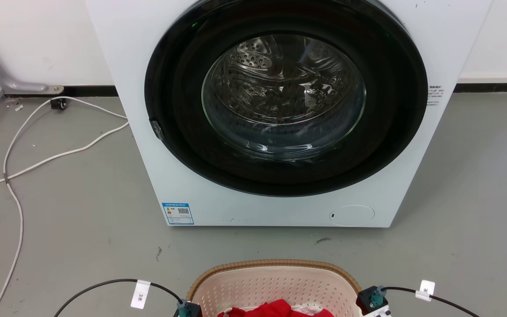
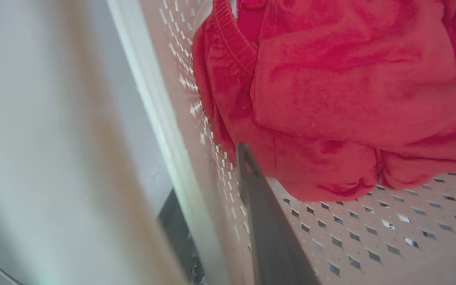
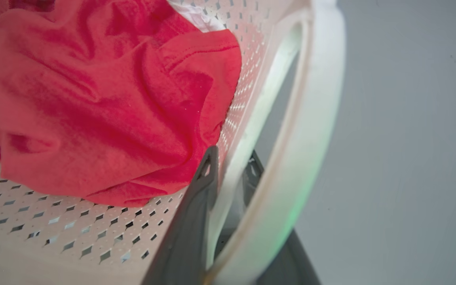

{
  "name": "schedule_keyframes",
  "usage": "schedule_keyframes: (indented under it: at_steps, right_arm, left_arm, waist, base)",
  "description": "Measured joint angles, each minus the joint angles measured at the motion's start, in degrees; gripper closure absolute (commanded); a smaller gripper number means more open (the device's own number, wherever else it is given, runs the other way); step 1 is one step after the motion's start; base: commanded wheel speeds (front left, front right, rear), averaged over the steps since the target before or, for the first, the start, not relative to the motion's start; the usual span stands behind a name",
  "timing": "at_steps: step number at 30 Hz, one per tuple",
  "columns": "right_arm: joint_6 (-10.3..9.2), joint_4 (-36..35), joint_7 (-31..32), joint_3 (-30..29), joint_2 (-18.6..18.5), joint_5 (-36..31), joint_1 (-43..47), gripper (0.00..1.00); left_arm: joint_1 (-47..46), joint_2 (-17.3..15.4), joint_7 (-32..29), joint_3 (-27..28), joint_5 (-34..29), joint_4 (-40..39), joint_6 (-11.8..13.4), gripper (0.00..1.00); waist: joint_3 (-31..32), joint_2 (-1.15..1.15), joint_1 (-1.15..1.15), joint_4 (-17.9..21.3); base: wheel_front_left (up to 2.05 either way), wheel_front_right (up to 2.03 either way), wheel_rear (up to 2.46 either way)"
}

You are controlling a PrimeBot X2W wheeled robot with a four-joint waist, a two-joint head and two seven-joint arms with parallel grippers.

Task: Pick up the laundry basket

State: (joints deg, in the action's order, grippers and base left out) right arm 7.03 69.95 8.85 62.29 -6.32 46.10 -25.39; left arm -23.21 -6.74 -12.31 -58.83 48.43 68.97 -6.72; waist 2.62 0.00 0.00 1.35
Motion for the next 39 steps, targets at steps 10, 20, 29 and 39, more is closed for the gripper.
schedule_keyframes:
  at_steps: [10, 20, 29, 39]
  right_arm:
    - [0.00, 0.07, -0.20, 1.83, -0.31, 1.77, -0.23, 1.00]
    - [0.00, 0.22, -0.54, 3.70, -0.33, 3.39, -0.58, 1.00]
    - [0.00, 0.45, -0.81, 5.37, -0.33, 4.81, -0.75, 1.00]
    - [0.00, 0.59, -1.24, 6.87, -0.33, 5.89, -1.13, 1.00]
  left_arm:
    - [-0.13, 0.04, 0.47, -1.74, 1.67, 0.31, 0.00, 1.00]
    - [-0.41, -0.03, 0.93, -3.54, 3.27, 0.69, 0.00, 1.00]
    - [-0.58, -0.11, 1.23, -5.01, 4.67, 0.88, -0.01, 1.00]
    - [-0.73, -0.29, 1.72, -6.47, 5.91, 0.94, -0.01, 1.00]
  waist:
    - [-0.34, 0.00, 0.00, 0.14]
    - [-0.38, 0.00, 0.00, 0.17]
    - [-0.32, 0.00, 0.00, 0.17]
    - [-0.27, 0.00, 0.01, 0.25]
  base:
    - [0.00, 0.00, 0.00]
    - [0.00, 0.00, 0.00]
    - [0.00, 0.00, 0.00]
    - [0.00, 0.00, 0.00]
